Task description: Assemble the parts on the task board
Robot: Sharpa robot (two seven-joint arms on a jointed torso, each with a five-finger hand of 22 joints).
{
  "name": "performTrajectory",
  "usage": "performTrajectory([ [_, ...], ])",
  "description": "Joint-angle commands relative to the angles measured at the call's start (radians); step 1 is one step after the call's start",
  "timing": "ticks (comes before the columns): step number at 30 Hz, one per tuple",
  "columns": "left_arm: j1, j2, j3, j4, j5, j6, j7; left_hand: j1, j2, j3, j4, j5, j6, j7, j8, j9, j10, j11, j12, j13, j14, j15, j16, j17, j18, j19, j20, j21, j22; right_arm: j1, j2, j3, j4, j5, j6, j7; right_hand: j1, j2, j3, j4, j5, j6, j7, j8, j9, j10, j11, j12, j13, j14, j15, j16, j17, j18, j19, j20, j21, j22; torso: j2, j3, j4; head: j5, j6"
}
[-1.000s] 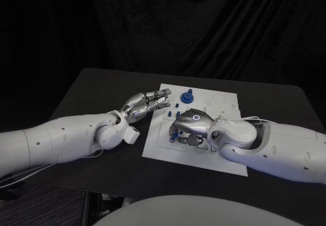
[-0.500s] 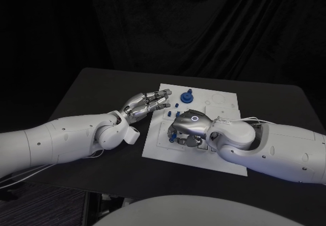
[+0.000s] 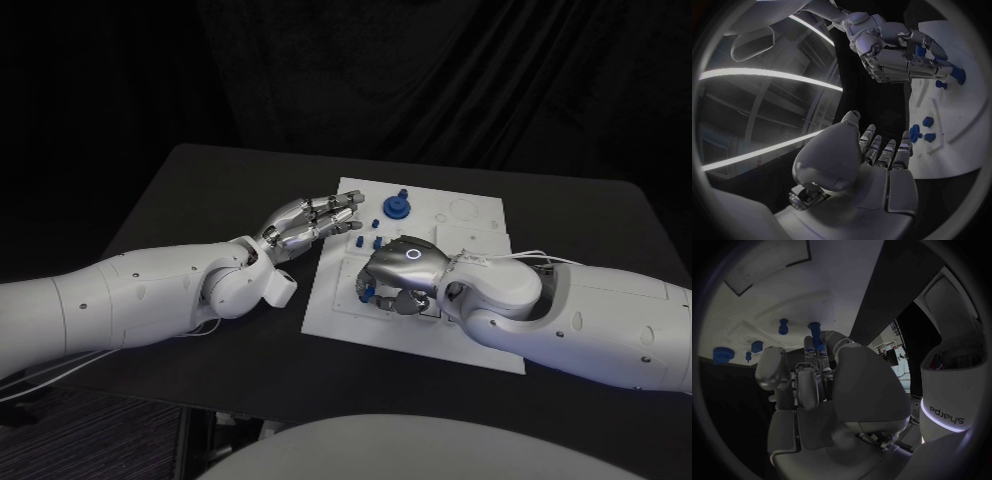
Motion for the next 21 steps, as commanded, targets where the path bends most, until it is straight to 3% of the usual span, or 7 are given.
performTrajectory([
  [1,-0.002,0.002,0.001,0.000,0.002,0.016,0.009,-0.001,0.009,0.002,-0.004,-0.007,-0.001,0.000,0.001,0.000,-0.007,0.003,-0.002,-0.001,-0.005,0.002,0.003,-0.001,-0.015,-0.003,0.000,-0.003,-0.001,-0.003,0.002,0.000,-0.001,0.007,0.014,-0.003,-0.001,0.004,-0.001,-0.005,0.007,0.009,0.008,0.000,0.000,0.006,0.000,0.004,0.001,0.033,0.004,0.001,0.068,0.000,0.001,0.007,0.000,0.150,0.000,-0.0002,0.0004,-0.001,0.000],
  [6,-0.004,0.003,0.001,0.000,0.002,0.017,0.009,-0.001,0.009,0.002,-0.004,-0.007,-0.001,0.000,0.001,0.000,-0.007,0.003,-0.002,-0.001,-0.005,0.002,0.003,-0.001,-0.015,-0.003,0.000,-0.003,-0.001,-0.003,0.003,0.000,-0.006,0.007,0.020,-0.006,-0.001,0.003,0.000,-0.007,0.007,0.000,0.009,-0.007,-0.001,0.000,0.002,-0.002,0.000,0.031,0.005,-0.001,0.065,0.000,-0.002,0.007,-0.004,0.149,0.000,-0.0003,-0.0011,0.002,0.000],
  [8,-0.004,0.003,0.001,-0.001,0.002,0.017,0.009,-0.001,0.009,0.002,-0.004,-0.007,-0.001,0.000,0.001,0.000,-0.007,0.003,-0.002,-0.001,-0.005,0.002,0.003,-0.001,-0.015,-0.003,0.000,-0.003,-0.001,-0.003,0.003,0.000,-0.007,0.007,0.025,-0.009,-0.010,-0.001,0.009,-0.003,0.009,-0.062,0.012,-0.050,-0.016,-0.044,0.016,-0.028,-0.004,0.027,0.015,-0.007,0.058,0.002,-0.009,0.013,-0.017,0.146,0.000,-0.0003,-0.0003,0.002,0.000],
  [11,-0.006,0.003,0.001,-0.001,0.002,0.017,0.009,-0.002,0.010,0.003,-0.004,-0.008,-0.002,-0.001,0.001,0.000,-0.008,0.003,-0.002,-0.001,-0.005,0.002,0.003,-0.001,-0.016,-0.004,0.001,-0.003,-0.002,-0.004,0.003,0.000,-0.009,0.007,0.029,-0.008,-0.024,-0.017,0.025,0.005,0.009,-0.185,-0.034,-0.131,-0.055,-0.134,0.037,-0.070,-0.006,0.018,0.017,-0.016,0.045,0.007,-0.024,0.016,-0.040,0.140,0.001,0.0000,-0.0004,0.000,0.000],
  [16,-0.008,0.002,0.001,-0.002,0.002,0.017,0.010,-0.002,0.010,0.003,-0.004,-0.008,-0.002,-0.001,0.001,0.000,-0.008,0.003,-0.002,-0.001,-0.005,0.002,0.003,-0.001,-0.016,-0.004,0.001,-0.003,-0.002,-0.006,0.002,0.000,-0.013,0.007,0.020,0.001,-0.041,-0.029,0.007,0.002,0.005,-0.391,-0.088,-0.152,-0.129,-0.281,0.036,-0.125,-0.007,0.009,0.009,-0.027,0.032,0.011,-0.038,0.014,-0.063,0.135,0.000,-0.0002,0.0000,-0.001,0.000],
  [18,-0.008,0.001,0.001,-0.001,0.002,0.017,0.010,-0.002,0.010,0.003,-0.004,-0.009,-0.002,-0.001,0.001,0.000,-0.008,0.003,-0.002,-0.001,-0.005,0.002,0.003,-0.001,-0.016,-0.004,0.001,-0.004,-0.003,-0.006,0.000,0.000,-0.013,0.007,0.011,0.006,-0.055,-0.025,-0.028,0.004,0.005,-0.570,-0.118,-0.161,-0.198,-0.367,0.034,-0.130,-0.007,0.000,0.008,-0.036,0.021,0.014,-0.049,0.014,-0.083,0.130,0.000,-0.0004,0.0004,-0.002,0.000],
  [21,-0.009,-0.001,0.001,0.000,0.002,0.015,0.011,-0.002,0.010,0.003,-0.004,-0.009,-0.002,-0.001,0.001,0.000,-0.008,0.003,-0.002,-0.001,-0.005,0.002,0.003,-0.001,-0.016,-0.004,0.001,-0.004,-0.003,-0.006,-0.010,0.000,-0.010,0.014,-0.017,0.015,-0.063,-0.023,-0.055,0.011,0.006,-0.621,-0.133,-0.164,-0.223,-0.412,0.031,-0.127,-0.007,-0.007,0.008,-0.043,0.012,0.016,-0.057,0.013,-0.099,0.127,0.000,-0.0003,-0.0005,-0.001,0.000],
])
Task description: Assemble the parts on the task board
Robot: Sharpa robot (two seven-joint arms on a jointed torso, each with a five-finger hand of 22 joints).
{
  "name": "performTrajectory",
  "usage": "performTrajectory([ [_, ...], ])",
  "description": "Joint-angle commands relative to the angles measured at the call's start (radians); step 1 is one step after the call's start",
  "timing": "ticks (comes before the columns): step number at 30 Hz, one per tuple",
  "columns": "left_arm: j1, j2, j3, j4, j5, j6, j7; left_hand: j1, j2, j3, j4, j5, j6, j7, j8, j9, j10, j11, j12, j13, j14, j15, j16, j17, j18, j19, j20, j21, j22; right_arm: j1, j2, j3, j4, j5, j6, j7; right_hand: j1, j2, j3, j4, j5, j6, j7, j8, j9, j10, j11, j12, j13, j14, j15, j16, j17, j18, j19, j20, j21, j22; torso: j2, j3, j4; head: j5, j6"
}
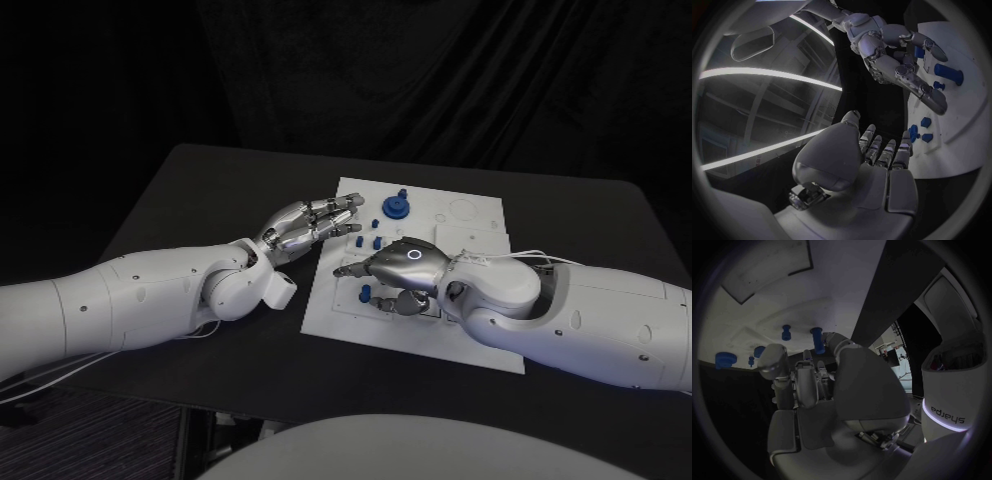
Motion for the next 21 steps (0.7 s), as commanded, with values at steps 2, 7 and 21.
performTrajectory([
  [2,-0.002,-0.003,0.001,0.004,0.002,0.010,0.013,-0.002,0.010,0.003,-0.004,-0.005,-0.001,0.000,0.001,0.000,-0.004,0.000,-0.002,-0.001,-0.006,0.003,0.003,-0.001,-0.016,-0.004,0.001,-0.004,-0.001,-0.002,-0.022,0.001,0.012,0.027,-0.068,0.027,-0.016,0.001,-0.037,0.017,0.000,-0.004,0.000,-0.002,-0.014,-0.041,-0.001,0.006,0.000,-0.017,-0.004,-0.021,-0.008,0.020,-0.022,0.001,-0.034,0.120,0.000,-0.0002,0.0000,0.001,0.000],
  [7,-0.002,-0.009,0.001,0.005,0.002,0.006,0.014,-0.002,0.010,0.003,-0.004,-0.005,-0.001,0.000,0.001,0.000,-0.004,0.000,-0.002,-0.001,-0.006,0.003,0.003,-0.001,-0.016,-0.004,0.001,-0.004,-0.001,0.004,-0.076,0.003,0.051,0.076,-0.160,0.062,-0.014,0.008,-0.065,0.041,0.001,0.053,0.013,0.007,-0.013,-0.025,0.002,0.045,0.006,-0.015,-0.002,-0.018,-0.002,0.019,-0.019,0.003,-0.034,0.121,-0.001,-0.0004,0.0001,0.000,0.000],
  [21,-0.002,-0.018,0.001,0.011,0.002,-0.008,0.018,-0.004,0.011,0.003,-0.002,0.001,0.002,-0.001,0.002,0.000,-0.002,0.001,0.002,0.000,-0.004,0.002,0.004,-0.001,-0.016,-0.004,0.000,-0.004,-0.002,0.108,-0.366,0.003,0.214,0.401,-0.235,0.073,0.042,0.031,-0.054,0.046,0.001,0.467,0.126,0.112,0.047,0.212,-0.066,0.637,0.312,-0.040,-0.035,-0.064,-0.056,0.026,-0.045,-0.014,-0.123,0.103,-0.003,-0.0008,-0.0016,-0.006,0.000],
])
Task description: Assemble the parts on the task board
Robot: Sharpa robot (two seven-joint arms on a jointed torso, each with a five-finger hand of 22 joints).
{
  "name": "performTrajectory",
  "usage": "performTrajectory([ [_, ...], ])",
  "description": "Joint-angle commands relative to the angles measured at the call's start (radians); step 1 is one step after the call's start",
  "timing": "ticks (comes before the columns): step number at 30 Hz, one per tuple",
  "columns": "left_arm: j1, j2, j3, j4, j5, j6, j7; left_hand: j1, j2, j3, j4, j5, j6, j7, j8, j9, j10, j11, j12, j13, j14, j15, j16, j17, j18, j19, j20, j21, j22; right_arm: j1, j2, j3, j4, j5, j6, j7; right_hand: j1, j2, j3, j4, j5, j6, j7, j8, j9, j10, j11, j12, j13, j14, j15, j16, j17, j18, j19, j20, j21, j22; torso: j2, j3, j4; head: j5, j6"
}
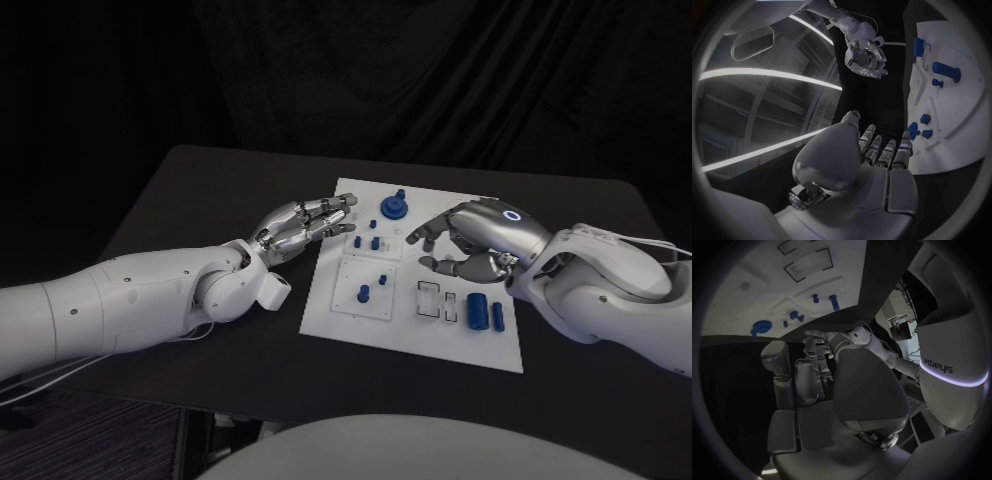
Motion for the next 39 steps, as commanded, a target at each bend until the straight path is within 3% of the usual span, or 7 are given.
performTrajectory([
  [1,-0.001,-0.001,0.001,0.004,0.002,-0.006,0.019,-0.001,0.008,0.003,-0.002,0.003,0.002,-0.001,0.002,0.000,-0.001,0.000,0.004,0.000,-0.003,0.002,0.005,0.000,-0.016,-0.003,0.000,-0.003,0.003,0.009,-0.053,-0.003,0.022,0.144,-0.019,-0.014,0.002,0.011,0.018,0.001,0.001,0.019,-0.003,0.005,0.015,-0.054,-0.031,0.576,0.510,-0.005,-0.027,-0.028,-0.026,0.015,-0.006,-0.021,-0.045,0.100,-0.001,-0.0002,-0.0016,0.002,0.000],
  [7,-0.001,-0.005,0.001,0.006,0.002,-0.009,0.025,-0.001,0.008,0.003,-0.002,0.004,0.003,-0.001,0.002,0.000,0.001,0.000,0.006,0.001,-0.001,0.002,0.006,0.000,-0.016,0.000,0.000,-0.002,0.007,-0.001,-0.132,-0.005,0.025,0.168,0.122,-0.107,-0.063,0.009,-0.001,0.048,-0.003,-0.005,-0.014,0.030,0.044,0.570,-0.053,1.021,1.303,0.118,-0.033,0.173,0.244,-0.025,0.116,-0.043,0.212,0.163,0.001,-0.0003,0.0003,0.006,0.000],
  [15,-0.002,-0.005,0.001,0.007,0.002,-0.008,0.026,-0.001,0.008,0.003,-0.002,0.006,0.004,-0.001,0.002,0.000,0.002,0.001,0.007,0.001,0.000,0.002,0.006,0.000,-0.016,0.001,0.000,-0.002,0.008,-0.033,-0.197,-0.006,0.024,0.120,0.195,-0.277,-0.327,0.053,-0.083,0.102,0.000,-0.017,-0.029,0.172,0.158,0.570,-0.067,1.021,1.303,0.141,-0.046,0.213,0.304,-0.045,0.165,-0.055,0.342,0.188,0.001,-0.0027,0.0014,-0.001,0.000],
  [18,-0.003,-0.006,0.001,0.007,0.002,-0.006,0.027,0.000,0.009,0.004,-0.002,0.008,0.003,-0.001,0.002,0.000,0.002,0.001,0.007,0.001,-0.001,0.002,0.006,0.000,-0.015,0.001,0.000,-0.002,0.007,-0.045,-0.211,-0.006,0.035,0.048,0.206,-0.354,-0.387,0.051,-0.092,0.103,0.003,-0.042,-0.047,0.296,0.272,0.570,-0.083,1.021,1.303,0.141,-0.061,0.213,0.304,-0.054,0.186,-0.070,0.398,0.201,0.003,0.0001,0.0013,0.001,0.000],
  [19,-0.003,-0.006,0.001,0.007,0.002,-0.006,0.027,0.000,0.009,0.004,-0.002,0.008,0.003,-0.001,0.002,0.000,0.002,0.001,0.007,0.001,-0.001,0.002,0.006,0.000,-0.015,0.001,0.000,-0.002,0.007,-0.048,-0.214,-0.006,0.039,0.025,0.207,-0.374,-0.450,0.064,-0.126,0.061,-0.293,-0.034,-0.049,0.344,0.315,0.570,-0.085,1.021,1.303,0.141,-0.064,0.213,0.304,-0.060,0.196,-0.074,0.427,0.208,0.004,0.0011,0.0008,0.001,0.000],
  [27,-0.008,-0.009,0.001,0.009,0.002,-0.001,0.028,0.000,0.009,0.004,-0.002,0.008,0.003,-0.001,0.002,0.000,0.001,0.001,0.006,0.001,-0.001,0.002,0.006,0.000,-0.015,0.001,0.000,-0.002,0.007,-0.067,-0.221,-0.007,0.070,-0.058,0.209,-0.463,-0.429,0.026,-0.120,0.106,-0.295,-0.078,-0.067,0.600,0.606,0.570,-0.084,1.021,1.303,0.141,-0.073,0.213,0.304,-0.075,0.223,-0.081,0.507,0.227,0.005,-0.0001,0.0039,-0.007,0.000],
  [39,-0.013,-0.010,0.001,0.009,0.002,0.003,0.027,0.000,0.009,0.004,-0.003,0.007,0.003,-0.001,0.002,0.000,0.001,0.002,0.006,0.001,-0.001,0.002,0.006,0.000,-0.016,0.001,0.000,-0.001,0.006,-0.085,-0.209,-0.007,0.087,-0.080,0.225,-0.507,-0.435,0.021,-0.119,0.107,-0.301,-0.106,-0.070,0.618,0.655,0.570,-0.085,1.021,1.303,0.141,-0.077,0.213,0.304,-0.077,0.228,-0.084,0.521,0.231,0.003,0.0013,-0.0034,-0.003,0.000],
])
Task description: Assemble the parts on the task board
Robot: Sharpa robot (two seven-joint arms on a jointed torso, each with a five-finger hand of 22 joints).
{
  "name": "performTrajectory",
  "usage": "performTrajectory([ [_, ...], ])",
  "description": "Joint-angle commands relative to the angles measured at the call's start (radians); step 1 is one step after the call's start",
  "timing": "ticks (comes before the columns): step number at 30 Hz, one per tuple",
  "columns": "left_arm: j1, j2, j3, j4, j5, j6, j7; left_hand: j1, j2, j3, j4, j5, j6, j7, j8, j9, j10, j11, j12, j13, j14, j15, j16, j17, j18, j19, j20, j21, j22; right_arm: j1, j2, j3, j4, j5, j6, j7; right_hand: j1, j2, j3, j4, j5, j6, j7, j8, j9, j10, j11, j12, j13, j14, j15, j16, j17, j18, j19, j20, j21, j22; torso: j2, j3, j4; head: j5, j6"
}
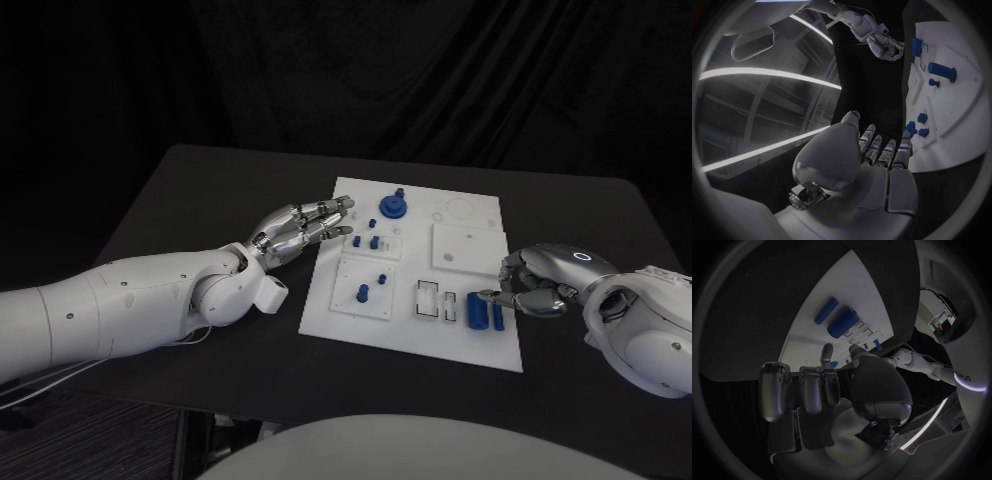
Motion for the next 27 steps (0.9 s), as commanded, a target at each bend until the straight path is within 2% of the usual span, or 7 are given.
performTrajectory([
  [1,-0.003,0.001,0.001,0.001,0.002,0.009,0.020,0.002,0.009,0.005,-0.003,0.003,0.004,0.000,0.002,0.000,0.001,0.002,0.003,0.001,-0.001,0.003,0.006,0.000,-0.016,0.001,0.000,-0.001,-0.001,-0.007,0.007,0.000,0.001,-0.037,0.017,-0.058,0.000,-0.008,0.002,0.006,-0.003,-0.006,0.001,0.000,0.002,0.108,-0.002,0.002,0.263,0.104,-0.008,0.003,0.263,-0.006,0.055,-0.007,0.000,0.231,-0.001,0.0007,-0.0018,-0.002,0.000],
  [10,-0.006,0.002,0.001,-0.001,0.002,0.012,0.018,0.002,0.009,0.005,-0.003,0.003,0.003,0.000,0.002,0.000,0.001,0.003,0.003,0.001,-0.002,0.003,0.006,0.000,-0.016,0.001,0.001,-0.001,-0.002,-0.021,0.026,0.000,-0.003,-0.050,0.026,-0.067,0.012,-0.004,0.008,0.002,-0.009,-0.007,0.001,-0.008,0.003,0.108,-0.002,0.002,0.263,0.104,-0.009,0.003,0.263,-0.004,0.053,-0.008,-0.004,0.229,-0.002,0.0001,0.0036,-0.010,0.000],
  [12,-0.008,0.002,0.001,-0.002,0.002,0.013,0.017,0.002,0.009,0.005,-0.003,0.003,0.003,0.000,0.002,0.000,0.001,0.003,0.003,0.001,-0.002,0.003,0.006,0.000,-0.016,0.001,0.001,-0.001,-0.002,-0.023,0.030,0.000,-0.005,-0.055,0.027,-0.068,0.020,-0.004,0.010,0.001,-0.009,-0.007,0.002,-0.015,0.001,0.108,-0.001,0.002,0.263,0.104,-0.009,0.003,0.263,-0.004,0.052,-0.008,-0.005,0.229,-0.003,-0.0001,0.0029,-0.009,0.000],
  [19,-0.012,0.006,0.001,-0.004,0.002,0.017,0.015,0.002,0.010,0.006,-0.003,0.002,0.002,0.001,0.002,0.000,0.001,0.004,0.002,0.001,-0.002,0.003,0.006,0.000,-0.016,0.001,0.001,-0.001,-0.003,-0.030,0.053,0.000,-0.016,-0.075,0.028,-0.082,0.032,-0.004,0.013,0.000,-0.013,-0.001,0.002,-0.026,-0.003,0.108,-0.001,0.002,0.263,0.104,-0.009,0.003,0.263,-0.004,0.052,-0.008,-0.005,0.229,-0.002,0.0004,0.0029,-0.018,0.000],
  [27,-0.014,0.007,0.001,-0.005,0.002,0.017,0.014,0.002,0.010,0.006,-0.003,0.002,0.002,0.001,0.002,0.000,0.001,0.004,0.002,0.001,-0.002,0.003,0.006,0.000,-0.016,0.001,0.001,-0.001,-0.003,-0.058,0.067,0.000,-0.026,-0.083,0.035,-0.106,0.029,0.001,0.011,0.003,-0.020,0.022,0.000,-0.033,-0.007,0.108,-0.002,0.002,0.263,0.104,-0.010,0.003,0.263,-0.003,0.050,-0.009,-0.007,0.228,-0.003,0.0001,0.0010,-0.017,0.000],
])
